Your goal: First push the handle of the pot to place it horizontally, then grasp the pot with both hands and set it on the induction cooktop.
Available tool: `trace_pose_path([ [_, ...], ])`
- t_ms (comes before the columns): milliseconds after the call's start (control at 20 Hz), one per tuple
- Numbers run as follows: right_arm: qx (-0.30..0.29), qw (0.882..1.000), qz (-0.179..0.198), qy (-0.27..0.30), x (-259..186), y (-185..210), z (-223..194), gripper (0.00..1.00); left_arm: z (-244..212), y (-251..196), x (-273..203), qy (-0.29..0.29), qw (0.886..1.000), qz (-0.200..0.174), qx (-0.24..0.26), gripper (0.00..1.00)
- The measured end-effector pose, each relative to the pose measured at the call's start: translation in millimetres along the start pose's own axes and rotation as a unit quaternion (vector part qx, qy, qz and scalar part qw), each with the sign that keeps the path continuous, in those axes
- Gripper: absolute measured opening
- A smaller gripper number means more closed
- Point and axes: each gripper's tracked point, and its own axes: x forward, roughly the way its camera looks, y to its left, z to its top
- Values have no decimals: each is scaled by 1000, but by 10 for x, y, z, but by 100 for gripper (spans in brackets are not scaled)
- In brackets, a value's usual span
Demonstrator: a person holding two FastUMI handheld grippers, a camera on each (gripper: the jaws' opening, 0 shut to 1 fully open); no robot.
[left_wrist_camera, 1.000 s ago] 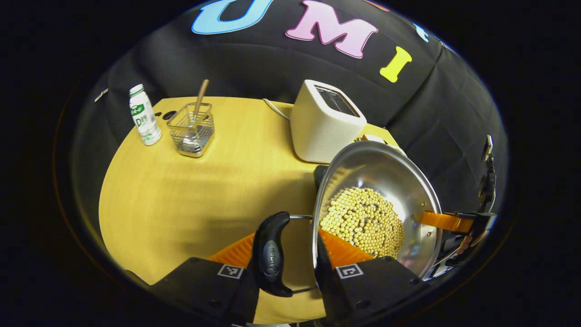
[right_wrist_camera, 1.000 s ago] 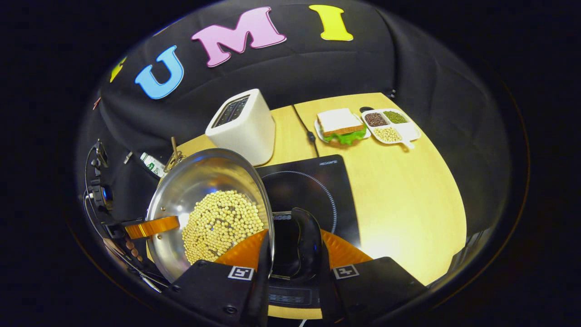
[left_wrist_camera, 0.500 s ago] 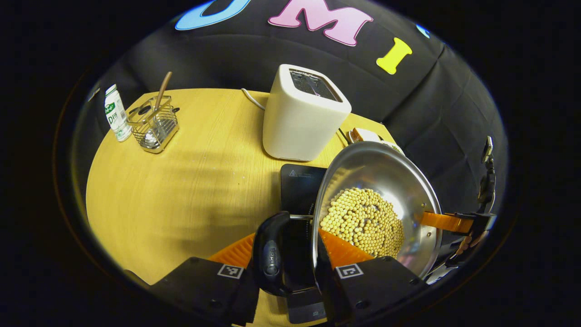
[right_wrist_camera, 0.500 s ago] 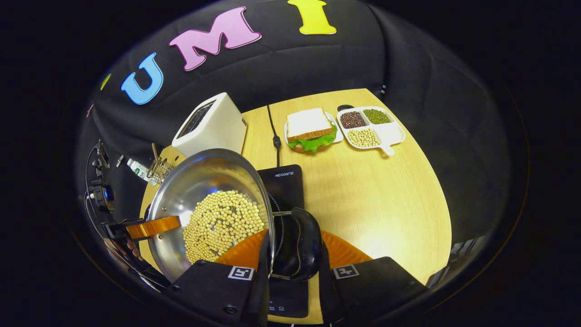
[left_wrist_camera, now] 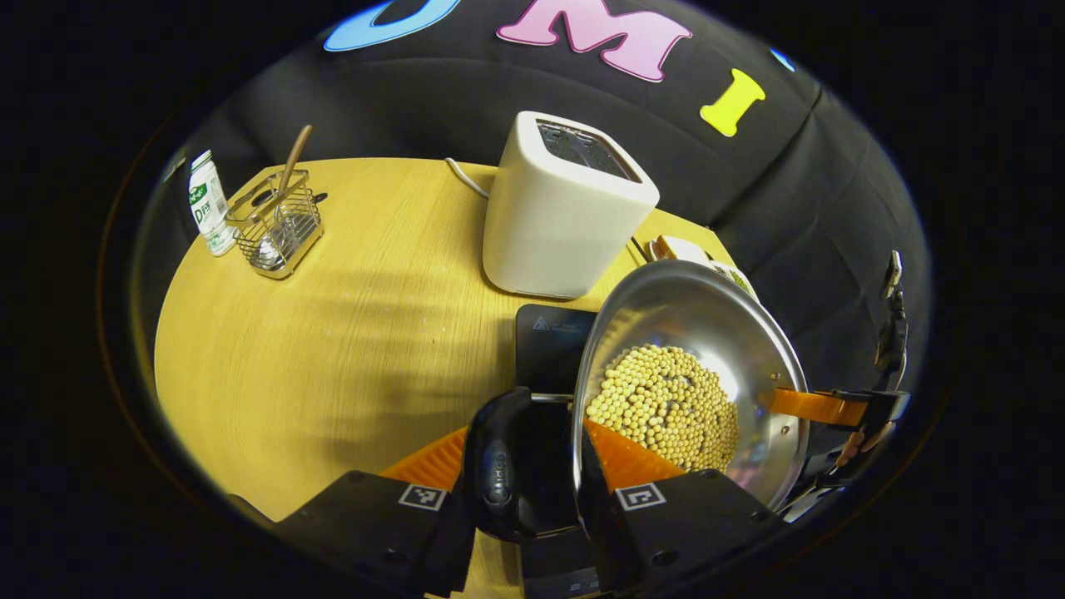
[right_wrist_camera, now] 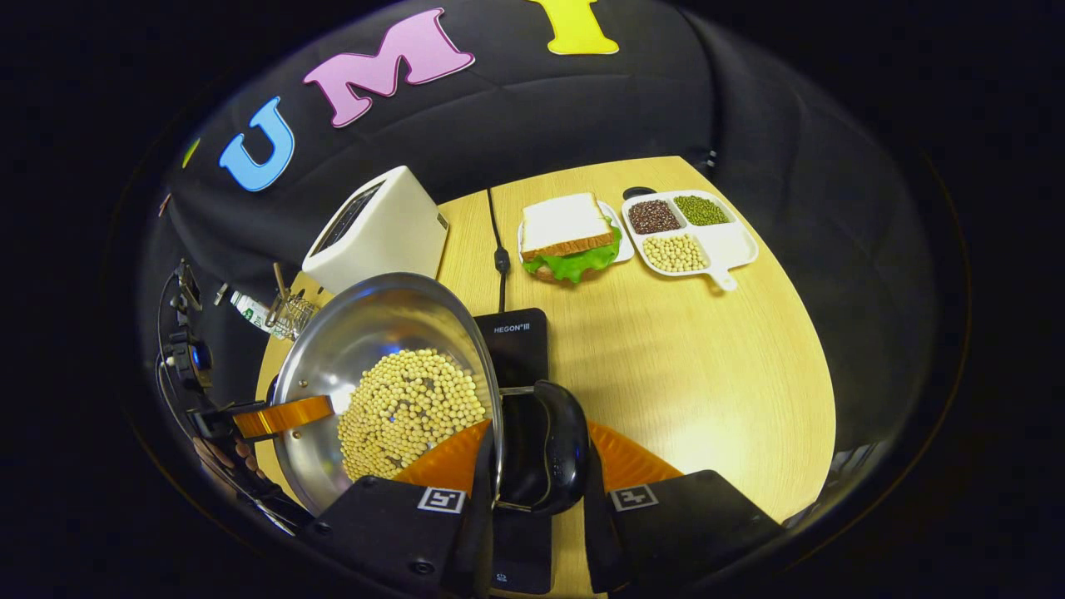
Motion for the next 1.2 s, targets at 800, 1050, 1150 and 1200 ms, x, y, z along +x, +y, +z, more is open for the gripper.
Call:
trace_pose_path([
  [800, -11, 998, 38, -41, -112, 74, 125, 71, 224, 149, -280, -68, 995, 73, 30, 90],
  [1050, -51, 994, 44, -85, -447, 158, 215, 99, 266, 90, -717, -108, 990, 91, 14, 96],
  [1150, -68, 990, 42, -119, -666, 234, 316, 99, 286, 10, -953, -131, 987, 89, 23, 96],
  [1200, -75, 987, 40, -137, -796, 279, 374, 99, 300, -16, -1081, -142, 985, 90, 34, 96],
])
